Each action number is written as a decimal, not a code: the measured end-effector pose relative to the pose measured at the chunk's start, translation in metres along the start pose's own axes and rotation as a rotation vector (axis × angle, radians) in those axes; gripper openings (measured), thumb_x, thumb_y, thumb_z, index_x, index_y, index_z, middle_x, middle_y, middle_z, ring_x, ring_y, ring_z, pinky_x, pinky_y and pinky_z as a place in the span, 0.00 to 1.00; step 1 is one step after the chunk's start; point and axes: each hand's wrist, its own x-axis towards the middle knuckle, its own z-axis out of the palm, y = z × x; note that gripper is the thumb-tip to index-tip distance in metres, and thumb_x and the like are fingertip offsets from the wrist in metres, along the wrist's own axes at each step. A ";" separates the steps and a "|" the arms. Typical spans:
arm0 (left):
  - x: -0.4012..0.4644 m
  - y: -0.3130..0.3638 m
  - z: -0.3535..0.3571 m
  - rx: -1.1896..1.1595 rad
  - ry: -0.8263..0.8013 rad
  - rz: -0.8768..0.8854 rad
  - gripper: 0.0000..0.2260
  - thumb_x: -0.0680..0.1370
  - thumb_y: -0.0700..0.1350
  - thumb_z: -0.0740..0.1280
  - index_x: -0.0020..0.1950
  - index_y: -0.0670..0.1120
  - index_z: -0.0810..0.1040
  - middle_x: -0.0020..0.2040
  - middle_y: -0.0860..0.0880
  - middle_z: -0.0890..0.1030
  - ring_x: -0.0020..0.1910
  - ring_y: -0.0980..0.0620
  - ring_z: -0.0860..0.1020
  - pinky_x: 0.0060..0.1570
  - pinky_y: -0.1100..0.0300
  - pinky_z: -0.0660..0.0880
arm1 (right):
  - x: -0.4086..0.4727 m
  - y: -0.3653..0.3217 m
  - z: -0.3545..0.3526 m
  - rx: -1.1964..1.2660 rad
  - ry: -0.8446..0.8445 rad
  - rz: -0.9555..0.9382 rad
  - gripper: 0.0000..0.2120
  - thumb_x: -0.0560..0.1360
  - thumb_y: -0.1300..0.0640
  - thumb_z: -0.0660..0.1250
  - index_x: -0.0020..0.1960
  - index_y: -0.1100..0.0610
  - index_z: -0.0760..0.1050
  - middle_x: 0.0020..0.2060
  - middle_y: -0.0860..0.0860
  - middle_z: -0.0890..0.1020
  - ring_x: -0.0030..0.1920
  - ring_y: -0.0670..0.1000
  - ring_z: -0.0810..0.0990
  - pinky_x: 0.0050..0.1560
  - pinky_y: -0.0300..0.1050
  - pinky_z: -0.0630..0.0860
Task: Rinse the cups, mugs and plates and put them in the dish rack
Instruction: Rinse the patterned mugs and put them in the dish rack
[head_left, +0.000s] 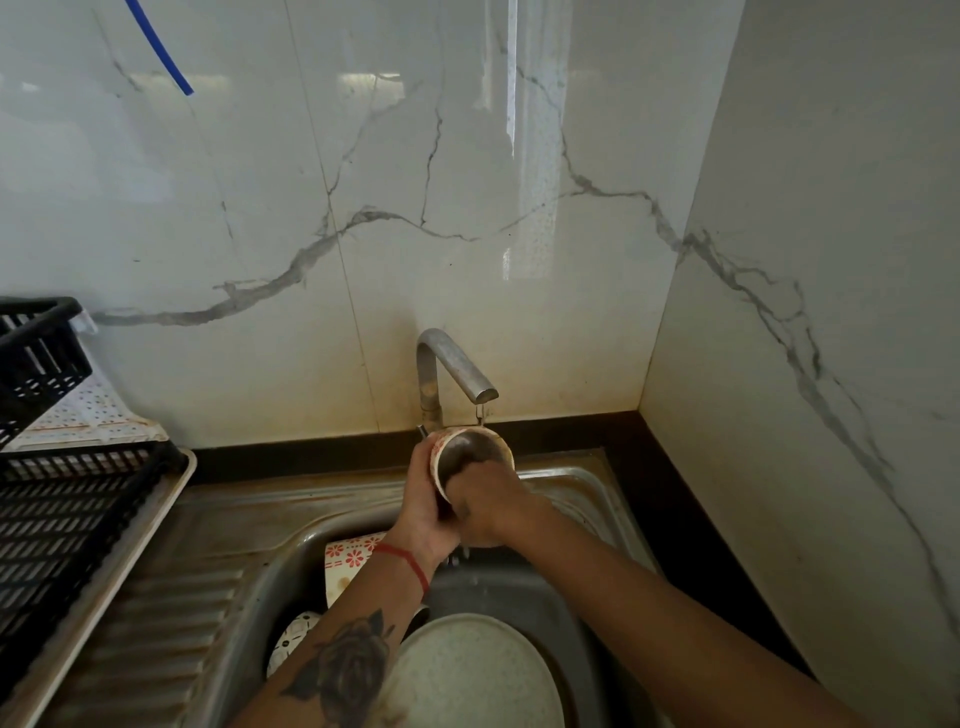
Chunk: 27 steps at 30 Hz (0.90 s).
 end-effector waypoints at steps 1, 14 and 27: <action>-0.001 0.000 -0.001 -0.008 -0.004 0.000 0.24 0.70 0.59 0.69 0.58 0.43 0.80 0.49 0.38 0.84 0.44 0.41 0.84 0.37 0.51 0.80 | -0.002 0.003 -0.003 0.125 -0.041 -0.008 0.20 0.74 0.62 0.69 0.64 0.62 0.73 0.59 0.59 0.78 0.59 0.57 0.76 0.60 0.47 0.71; -0.001 0.006 0.000 0.017 -0.051 0.009 0.26 0.71 0.58 0.71 0.62 0.43 0.78 0.55 0.39 0.82 0.51 0.41 0.82 0.46 0.48 0.79 | -0.004 0.013 -0.002 -0.371 -0.007 -0.108 0.31 0.74 0.55 0.69 0.74 0.58 0.62 0.70 0.58 0.70 0.70 0.58 0.66 0.73 0.52 0.57; 0.006 0.002 0.010 0.135 0.008 0.019 0.20 0.64 0.59 0.72 0.45 0.44 0.87 0.46 0.41 0.85 0.41 0.44 0.85 0.36 0.54 0.79 | 0.000 0.005 0.007 0.002 0.011 0.035 0.31 0.76 0.56 0.66 0.75 0.60 0.58 0.69 0.60 0.69 0.71 0.60 0.64 0.74 0.54 0.56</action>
